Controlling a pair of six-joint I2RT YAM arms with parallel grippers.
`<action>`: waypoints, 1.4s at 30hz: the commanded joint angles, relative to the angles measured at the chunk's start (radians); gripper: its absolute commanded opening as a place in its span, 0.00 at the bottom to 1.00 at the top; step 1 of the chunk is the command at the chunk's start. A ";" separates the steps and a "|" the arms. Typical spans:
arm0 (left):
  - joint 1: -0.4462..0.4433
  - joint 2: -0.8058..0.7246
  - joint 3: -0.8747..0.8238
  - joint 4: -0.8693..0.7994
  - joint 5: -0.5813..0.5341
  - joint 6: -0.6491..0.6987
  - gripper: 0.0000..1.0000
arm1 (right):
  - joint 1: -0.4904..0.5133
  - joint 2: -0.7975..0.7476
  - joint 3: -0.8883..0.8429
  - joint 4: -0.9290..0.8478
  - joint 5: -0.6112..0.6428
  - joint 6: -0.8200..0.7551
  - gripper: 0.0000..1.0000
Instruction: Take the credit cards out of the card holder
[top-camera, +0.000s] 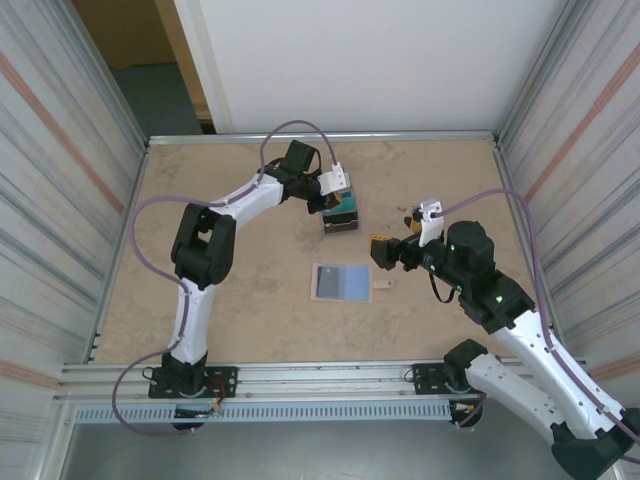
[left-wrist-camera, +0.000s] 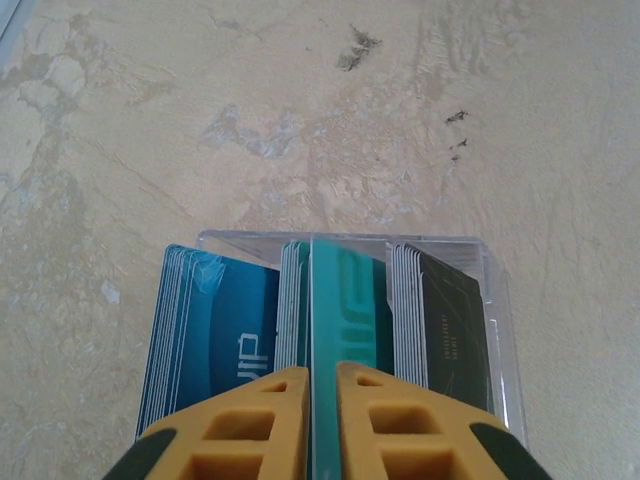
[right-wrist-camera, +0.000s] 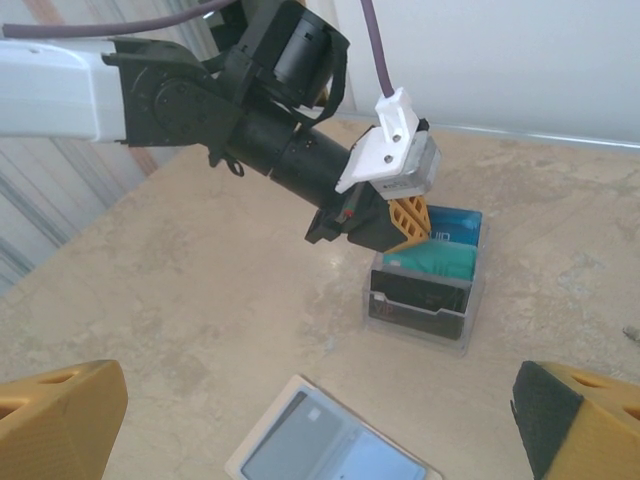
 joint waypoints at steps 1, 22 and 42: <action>0.003 0.008 0.028 -0.019 -0.011 0.009 0.18 | -0.005 0.008 -0.008 0.006 -0.016 0.020 0.99; -0.015 -0.643 -0.571 0.362 -0.270 -0.380 0.83 | 0.018 0.177 -0.031 0.020 0.122 0.215 0.99; 0.017 -1.182 -1.171 0.554 -0.613 -0.787 0.99 | 0.386 0.968 0.341 -0.257 0.235 0.423 0.56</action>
